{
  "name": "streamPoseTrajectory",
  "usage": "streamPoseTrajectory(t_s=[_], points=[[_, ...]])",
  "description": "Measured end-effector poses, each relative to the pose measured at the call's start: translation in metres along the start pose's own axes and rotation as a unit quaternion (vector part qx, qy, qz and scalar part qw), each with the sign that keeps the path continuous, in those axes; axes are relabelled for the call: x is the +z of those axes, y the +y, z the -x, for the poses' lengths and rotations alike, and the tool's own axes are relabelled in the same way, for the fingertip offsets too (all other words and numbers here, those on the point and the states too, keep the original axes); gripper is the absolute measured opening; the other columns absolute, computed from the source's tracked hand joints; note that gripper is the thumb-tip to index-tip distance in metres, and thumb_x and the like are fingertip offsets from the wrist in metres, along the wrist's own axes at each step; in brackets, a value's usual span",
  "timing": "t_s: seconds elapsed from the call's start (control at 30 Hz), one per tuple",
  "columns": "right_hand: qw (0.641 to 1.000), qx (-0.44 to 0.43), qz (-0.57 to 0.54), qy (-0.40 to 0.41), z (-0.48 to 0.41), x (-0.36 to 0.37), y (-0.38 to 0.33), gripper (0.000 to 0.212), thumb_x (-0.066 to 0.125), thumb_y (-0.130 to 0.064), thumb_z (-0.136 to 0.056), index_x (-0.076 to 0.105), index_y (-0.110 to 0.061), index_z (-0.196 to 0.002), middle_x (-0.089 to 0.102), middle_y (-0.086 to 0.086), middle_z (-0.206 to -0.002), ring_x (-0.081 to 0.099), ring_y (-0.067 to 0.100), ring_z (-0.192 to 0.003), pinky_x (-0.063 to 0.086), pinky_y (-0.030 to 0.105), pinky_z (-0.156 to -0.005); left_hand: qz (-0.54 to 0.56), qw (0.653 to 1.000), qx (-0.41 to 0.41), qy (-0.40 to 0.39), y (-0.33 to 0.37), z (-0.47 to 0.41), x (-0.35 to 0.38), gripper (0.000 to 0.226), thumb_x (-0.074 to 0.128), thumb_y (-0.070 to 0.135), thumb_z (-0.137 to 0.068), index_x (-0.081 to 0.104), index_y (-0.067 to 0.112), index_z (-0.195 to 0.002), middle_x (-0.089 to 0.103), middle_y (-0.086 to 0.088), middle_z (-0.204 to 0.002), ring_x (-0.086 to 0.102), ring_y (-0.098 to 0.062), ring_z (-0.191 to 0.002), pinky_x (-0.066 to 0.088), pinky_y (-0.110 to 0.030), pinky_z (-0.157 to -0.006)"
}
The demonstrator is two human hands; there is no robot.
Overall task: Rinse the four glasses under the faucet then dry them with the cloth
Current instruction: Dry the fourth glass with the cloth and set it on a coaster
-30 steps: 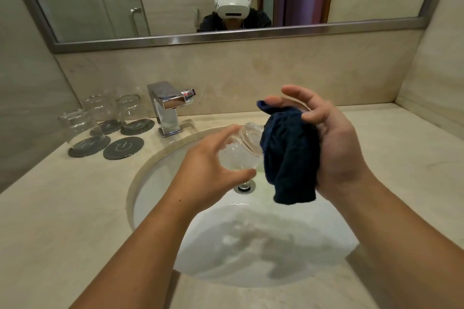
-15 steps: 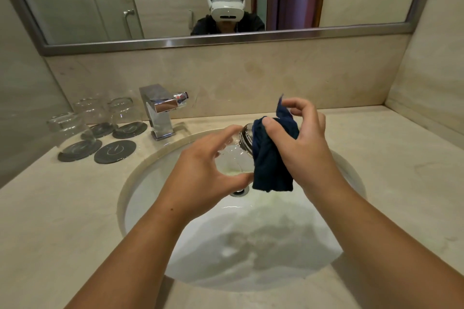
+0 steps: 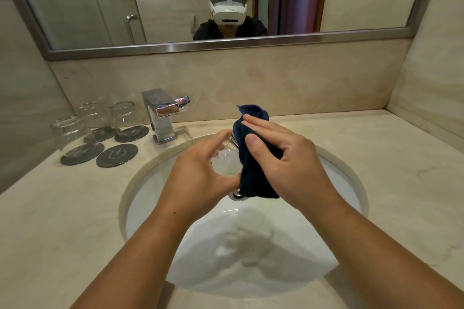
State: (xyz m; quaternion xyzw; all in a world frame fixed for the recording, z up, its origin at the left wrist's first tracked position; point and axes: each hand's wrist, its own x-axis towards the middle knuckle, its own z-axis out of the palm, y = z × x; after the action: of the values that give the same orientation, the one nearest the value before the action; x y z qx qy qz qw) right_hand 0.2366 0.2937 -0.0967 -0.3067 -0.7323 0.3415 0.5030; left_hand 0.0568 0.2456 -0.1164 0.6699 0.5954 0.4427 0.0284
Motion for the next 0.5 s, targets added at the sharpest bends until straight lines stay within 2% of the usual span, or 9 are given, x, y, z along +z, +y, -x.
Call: streamPoseTrajectory(t_s=[0.03, 0.1, 0.2, 0.27, 0.3, 0.33, 0.37, 0.43, 0.5], points=[[1.0, -0.008, -0.001, -0.009, 0.001, 0.0, 0.0, 0.032, 0.066, -0.021, -0.104, 0.074, -0.028, -0.133, 0.066, -0.023, -0.141, 0.054, -0.015, -0.131, 0.044, 0.003, -0.099, 0.004, 1.0, -0.004, -0.001, 0.0, 0.0, 0.0, 0.074, 0.084, 0.057, -0.075, 0.059, 0.047, -0.144, 0.071, 0.024, -0.11, 0.064, -0.004, -0.107, 0.053, -0.025, -0.089], [1.0, -0.018, -0.001, -0.013, 0.0, -0.001, 0.003, 0.032, 0.064, -0.019, -0.105, 0.074, -0.026, -0.134, 0.066, -0.022, -0.141, 0.054, -0.015, -0.131, 0.042, 0.007, -0.105, 0.006, 1.0, -0.008, -0.001, 0.001, 0.0, -0.001, 0.075, 0.086, 0.055, -0.075, 0.059, 0.047, -0.145, 0.071, 0.026, -0.112, 0.064, -0.004, -0.108, 0.052, -0.023, -0.089], [1.0, 0.027, -0.015, -0.004, -0.005, -0.005, 0.007, 0.029, 0.061, -0.022, -0.107, 0.076, -0.028, -0.13, 0.067, -0.024, -0.138, 0.053, -0.016, -0.131, 0.04, 0.007, -0.108, -0.009, 1.0, 0.002, 0.0, 0.003, 0.0, 0.0, 0.073, 0.092, 0.046, -0.075, 0.063, 0.043, -0.142, 0.066, 0.033, -0.111, 0.063, -0.002, -0.109, 0.05, -0.02, -0.089], [0.996, 0.082, -0.034, -0.001, -0.008, -0.008, 0.01, 0.026, 0.058, -0.028, -0.108, 0.08, -0.034, -0.119, 0.073, -0.024, -0.125, 0.063, -0.01, -0.119, 0.049, 0.008, -0.093, -0.023, 1.0, 0.016, -0.005, 0.006, 0.001, 0.001, 0.071, 0.092, 0.047, -0.075, 0.064, 0.041, -0.139, 0.066, 0.031, -0.111, 0.062, 0.0, -0.109, 0.051, -0.022, -0.09], [0.994, 0.104, -0.043, 0.0, -0.009, -0.009, 0.011, 0.027, 0.056, -0.03, -0.109, 0.082, -0.035, -0.105, 0.077, -0.023, -0.107, 0.068, -0.005, -0.103, 0.051, 0.012, -0.08, -0.033, 0.999, 0.023, -0.007, 0.008, 0.001, 0.001, 0.072, 0.09, 0.05, -0.074, 0.064, 0.041, -0.14, 0.066, 0.029, -0.113, 0.062, 0.0, -0.11, 0.053, -0.025, -0.092], [0.992, 0.117, -0.043, 0.001, -0.01, -0.01, 0.013, 0.033, 0.055, -0.032, -0.109, 0.08, -0.033, -0.087, 0.075, -0.021, -0.087, 0.066, 0.0, -0.084, 0.048, 0.017, -0.07, -0.04, 0.999, 0.025, -0.007, 0.008, 0.0, 0.002, 0.073, 0.086, 0.054, -0.073, 0.063, 0.041, -0.141, 0.064, 0.028, -0.115, 0.061, 0.0, -0.111, 0.054, -0.029, -0.094], [0.992, 0.124, -0.038, 0.003, -0.01, -0.01, 0.014, 0.038, 0.054, -0.033, -0.11, 0.075, -0.03, -0.078, 0.068, -0.019, -0.072, 0.061, 0.003, -0.07, 0.045, 0.019, -0.063, -0.044, 0.999, 0.024, -0.006, 0.009, 0.0, 0.002, 0.075, 0.081, 0.057, -0.071, 0.062, 0.041, -0.143, 0.061, 0.029, -0.116, 0.061, -0.002, -0.113, 0.055, -0.032, -0.095], [0.992, 0.125, -0.027, 0.001, -0.01, -0.009, 0.015, 0.035, 0.053, -0.034, -0.11, 0.076, -0.032, -0.084, 0.065, -0.019, -0.065, 0.057, 0.001, -0.058, 0.041, 0.014, -0.053, -0.05, 0.999, 0.019, -0.002, 0.009, 0.0, 0.004, 0.077, 0.079, 0.059, -0.071, 0.061, 0.042, -0.144, 0.06, 0.027, -0.117, 0.061, -0.007, -0.114, 0.056, -0.036, -0.094], [0.993, 0.117, -0.03, -0.005, -0.009, -0.007, 0.014, 0.026, 0.055, -0.036, -0.109, 0.081, -0.037, -0.11, 0.074, -0.022, -0.079, 0.063, -0.004, -0.067, 0.042, 0.009, -0.053, -0.053, 0.999, 0.009, 0.007, 0.008, -0.001, 0.005, 0.077, 0.082, 0.059, -0.072, 0.061, 0.041, -0.144, 0.061, 0.022, -0.115, 0.062, -0.011, -0.113, 0.055, -0.036, -0.091]])
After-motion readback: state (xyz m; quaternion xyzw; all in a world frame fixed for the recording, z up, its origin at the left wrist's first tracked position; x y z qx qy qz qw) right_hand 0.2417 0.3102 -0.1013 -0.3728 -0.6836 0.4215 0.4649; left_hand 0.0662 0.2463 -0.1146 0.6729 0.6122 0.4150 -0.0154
